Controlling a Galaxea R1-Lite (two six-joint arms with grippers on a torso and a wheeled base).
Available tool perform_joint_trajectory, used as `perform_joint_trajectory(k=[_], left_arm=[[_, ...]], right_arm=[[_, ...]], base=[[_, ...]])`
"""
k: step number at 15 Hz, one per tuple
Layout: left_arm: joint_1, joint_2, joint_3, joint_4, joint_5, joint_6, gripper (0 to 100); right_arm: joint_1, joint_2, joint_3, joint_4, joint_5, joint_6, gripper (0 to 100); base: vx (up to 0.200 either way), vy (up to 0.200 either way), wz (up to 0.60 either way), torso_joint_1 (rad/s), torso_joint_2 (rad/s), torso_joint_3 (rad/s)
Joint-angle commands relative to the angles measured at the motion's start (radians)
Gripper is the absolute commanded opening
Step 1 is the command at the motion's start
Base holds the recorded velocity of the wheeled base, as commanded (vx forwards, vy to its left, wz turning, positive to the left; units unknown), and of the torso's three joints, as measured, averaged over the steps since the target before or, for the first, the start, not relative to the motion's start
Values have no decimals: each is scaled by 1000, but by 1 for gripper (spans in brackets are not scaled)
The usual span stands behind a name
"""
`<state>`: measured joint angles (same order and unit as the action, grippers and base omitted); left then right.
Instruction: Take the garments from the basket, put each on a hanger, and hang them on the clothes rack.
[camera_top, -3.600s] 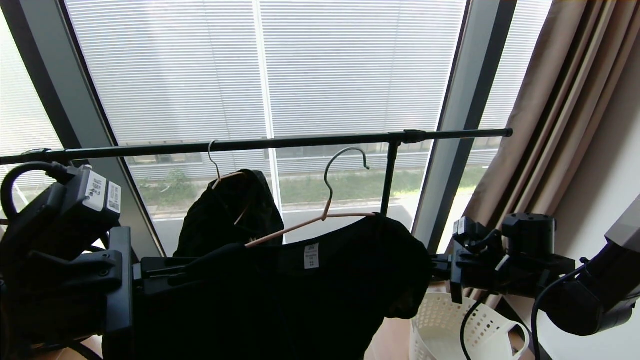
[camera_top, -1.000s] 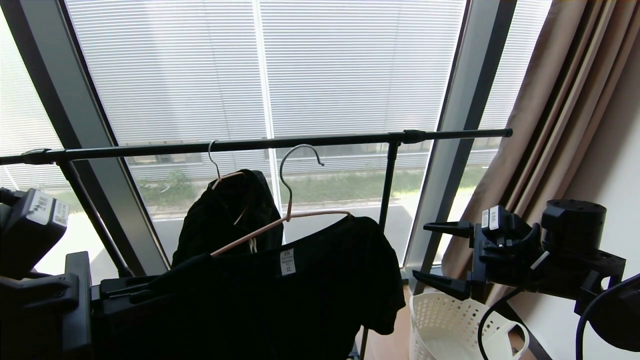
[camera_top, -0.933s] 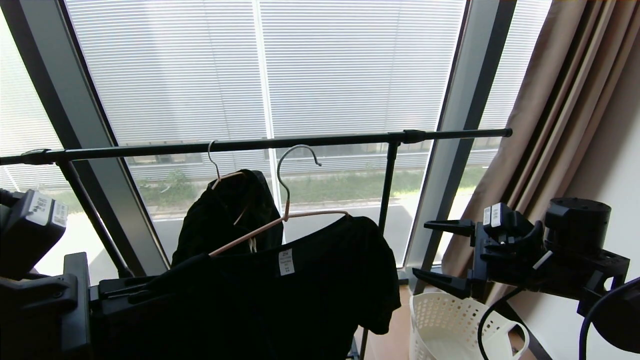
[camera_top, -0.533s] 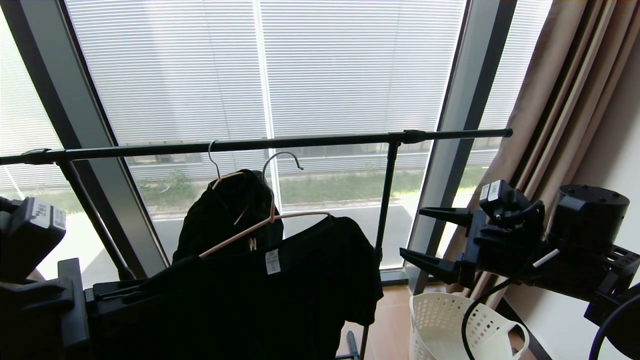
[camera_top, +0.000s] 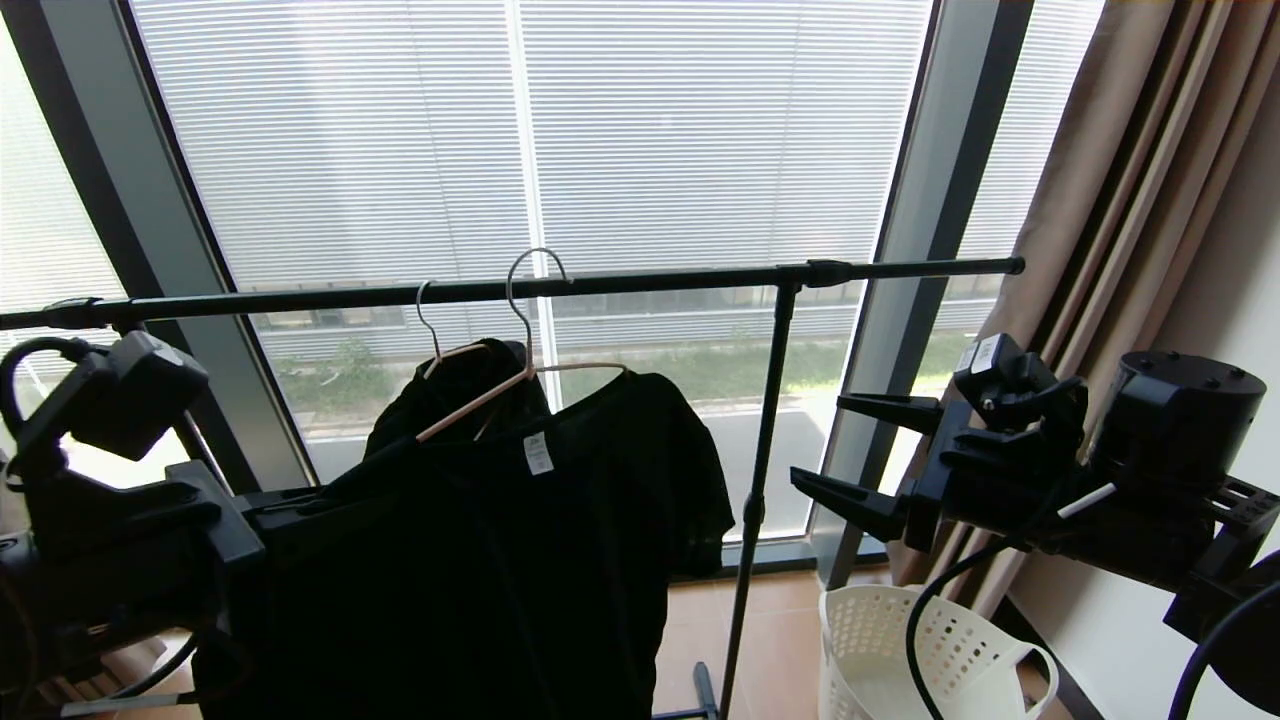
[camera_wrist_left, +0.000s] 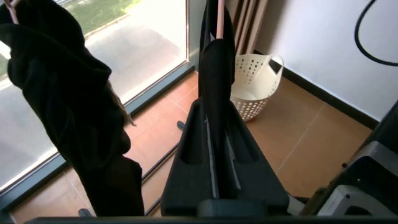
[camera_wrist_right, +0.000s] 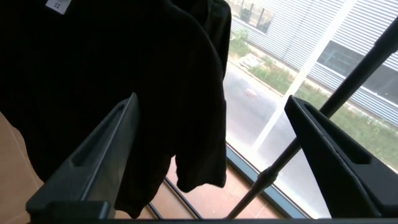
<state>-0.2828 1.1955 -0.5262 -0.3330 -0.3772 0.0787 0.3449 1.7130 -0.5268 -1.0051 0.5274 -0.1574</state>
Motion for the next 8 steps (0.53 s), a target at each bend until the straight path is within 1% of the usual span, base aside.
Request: perform_joint_trajectory(k=[1, 2, 4, 5, 8], left_arm=[[-3, 159, -31, -60, 49, -16, 0], [-4, 205, -52, -81, 72, -24, 0], [-6, 300, -103, -152, 80, -89, 0], [-6, 338, -118, -192, 80, -108, 0], [-9, 447, -141, -284, 89, -109, 0]], right_arm=[[0, 8, -5, 0, 0, -1, 100], [0, 8, -5, 0, -1, -1, 100], [0, 7, -4, 0, -3, -1, 100], [-1, 8, -4, 0, -3, -1, 100], [-1, 17, -5, -1, -3, -2, 100]], base=[[0, 0, 0, 0, 0, 0], [0, 0, 0, 0, 0, 0], [0, 0, 0, 0, 0, 0], [0, 0, 0, 0, 0, 0], [0, 0, 0, 0, 0, 0]])
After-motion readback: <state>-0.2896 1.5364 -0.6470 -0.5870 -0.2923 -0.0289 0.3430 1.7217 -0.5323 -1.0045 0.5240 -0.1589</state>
